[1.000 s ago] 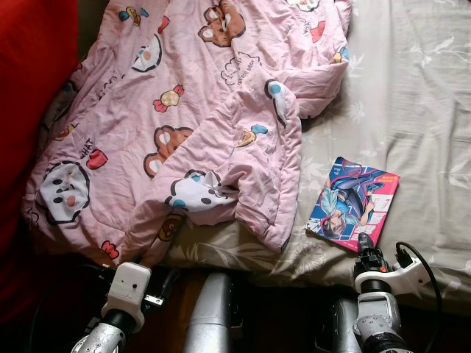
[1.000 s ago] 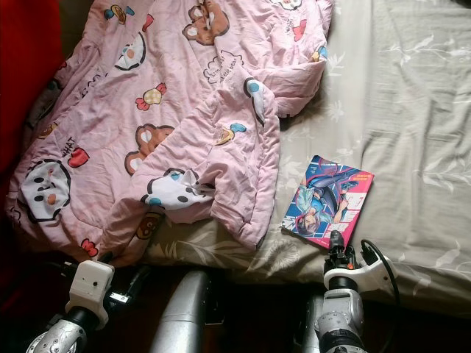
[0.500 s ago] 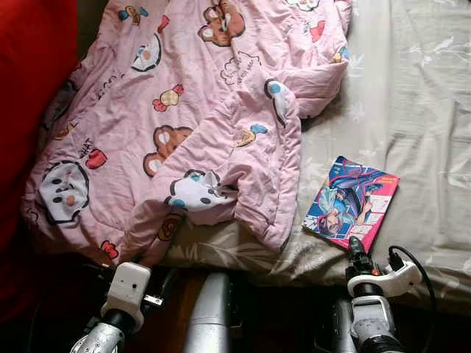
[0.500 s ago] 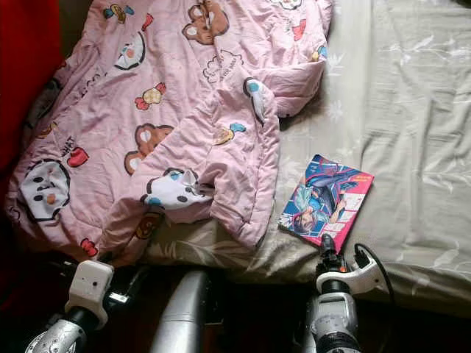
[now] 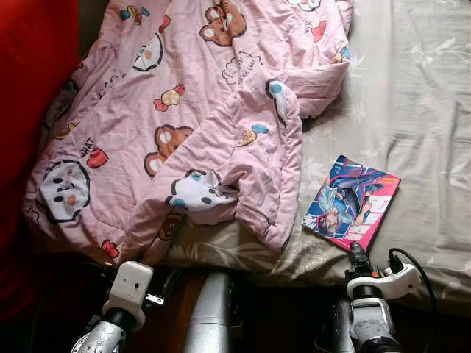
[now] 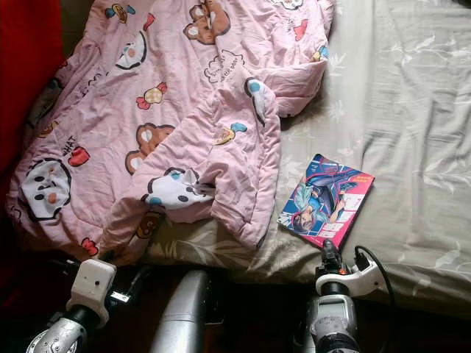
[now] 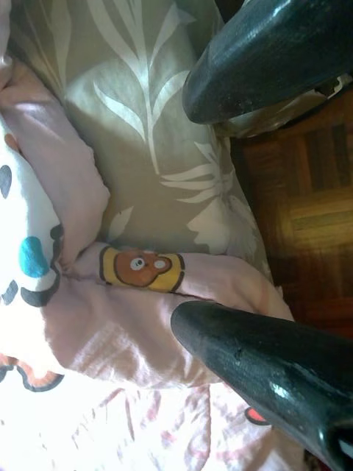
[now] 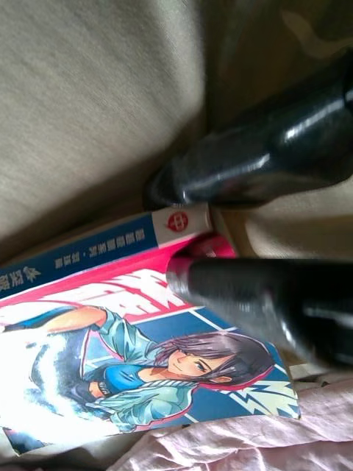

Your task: Clean up the room

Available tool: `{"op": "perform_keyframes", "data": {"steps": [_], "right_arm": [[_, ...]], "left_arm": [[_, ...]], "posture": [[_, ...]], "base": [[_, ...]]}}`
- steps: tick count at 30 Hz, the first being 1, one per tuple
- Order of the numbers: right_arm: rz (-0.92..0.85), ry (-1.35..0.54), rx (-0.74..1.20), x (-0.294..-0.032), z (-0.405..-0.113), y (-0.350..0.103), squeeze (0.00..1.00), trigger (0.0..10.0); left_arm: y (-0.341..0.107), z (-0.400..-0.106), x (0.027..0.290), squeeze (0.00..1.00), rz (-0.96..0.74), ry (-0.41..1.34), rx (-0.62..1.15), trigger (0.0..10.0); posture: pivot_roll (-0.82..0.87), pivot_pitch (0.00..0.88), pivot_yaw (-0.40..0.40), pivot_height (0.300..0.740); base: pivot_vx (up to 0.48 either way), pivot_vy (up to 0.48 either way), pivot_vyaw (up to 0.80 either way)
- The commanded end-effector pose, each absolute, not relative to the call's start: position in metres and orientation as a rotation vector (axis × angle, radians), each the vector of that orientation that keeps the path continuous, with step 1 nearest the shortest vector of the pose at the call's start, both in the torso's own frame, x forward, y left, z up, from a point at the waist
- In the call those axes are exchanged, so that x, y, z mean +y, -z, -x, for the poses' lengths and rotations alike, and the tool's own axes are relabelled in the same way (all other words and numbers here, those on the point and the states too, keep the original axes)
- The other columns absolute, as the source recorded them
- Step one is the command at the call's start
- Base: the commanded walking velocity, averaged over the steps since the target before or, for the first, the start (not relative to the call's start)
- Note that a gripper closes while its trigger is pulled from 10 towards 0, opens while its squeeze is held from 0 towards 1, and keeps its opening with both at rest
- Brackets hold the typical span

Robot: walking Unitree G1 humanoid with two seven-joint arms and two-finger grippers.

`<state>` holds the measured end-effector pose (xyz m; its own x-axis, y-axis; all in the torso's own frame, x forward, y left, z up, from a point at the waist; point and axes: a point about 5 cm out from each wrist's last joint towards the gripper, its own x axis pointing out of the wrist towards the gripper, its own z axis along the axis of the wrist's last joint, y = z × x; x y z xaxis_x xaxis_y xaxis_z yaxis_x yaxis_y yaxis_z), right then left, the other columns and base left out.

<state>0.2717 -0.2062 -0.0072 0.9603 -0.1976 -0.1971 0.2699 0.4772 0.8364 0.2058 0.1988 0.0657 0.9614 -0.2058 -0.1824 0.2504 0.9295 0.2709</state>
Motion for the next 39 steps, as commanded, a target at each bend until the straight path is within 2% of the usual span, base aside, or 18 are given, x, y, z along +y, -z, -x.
{"op": "perform_keyframes", "data": {"steps": [1,7,14,19,21,25,31,36,39], "right_arm": [[-1.049,0.305,0.167,-0.194,-0.258,0.023,0.0,0.0],[-1.018,0.264,0.062,-0.203,-0.27,0.007,0.0,0.0],[-0.993,0.309,0.023,-0.207,-0.268,0.004,0.0,0.0],[-0.955,0.415,0.023,-0.204,-0.254,0.013,0.0,0.0],[-0.949,0.515,0.004,-0.207,-0.241,0.018,0.0,0.0],[-0.927,0.559,0.003,-0.201,-0.232,0.019,0.0,0.0],[-0.875,0.735,0.047,-0.212,-0.217,0.028,0.0,0.0],[-0.939,0.76,0.066,-0.207,-0.22,0.029,0.0,0.0],[-1.072,0.794,0.178,-0.197,-0.218,0.043,0.0,0.0]], "left_arm": [[-0.055,-0.198,0.205,0.0,-0.311,0.232,0.206,10.0],[-0.05,-0.211,0.197,0.0,-0.296,0.241,0.195,10.0],[-0.048,-0.223,0.191,0.0,-0.289,0.242,0.18,10.0],[-0.046,-0.232,0.191,0.0,-0.289,0.234,0.167,10.0],[-0.044,-0.235,0.192,0.0,-0.288,0.228,0.163,10.0],[-0.041,-0.238,0.191,0.0,-0.288,0.227,0.162,10.0],[-0.039,-0.241,0.19,0.0,-0.287,0.222,0.153,10.0],[-0.036,-0.241,0.19,0.0,-0.288,0.218,0.147,10.0],[-0.034,-0.24,0.19,0.0,-0.289,0.217,0.146,10.0]], "posture": [[0.18,0.446,0.273,0.628],[0.13,0.405,0.247,0.628],[0.1,0.364,0.228,0.628],[0.08,0.332,0.212,0.628],[0.06,0.317,0.204,0.628],[0.06,0.306,0.197,0.628],[0.06,0.301,0.19,0.628],[0.06,0.301,0.186,0.628],[0.06,0.305,0.185,0.628]], "base": [[0.0,0.0,0.0],[0.0,0.0,0.0],[0.0,0.0,0.0],[0.0,0.0,0.0],[0.0,0.0,0.0],[0.0,0.0,0.0],[0.0,0.0,0.0],[0.0,0.0,0.0],[0.0,0.0,0.0]]}}
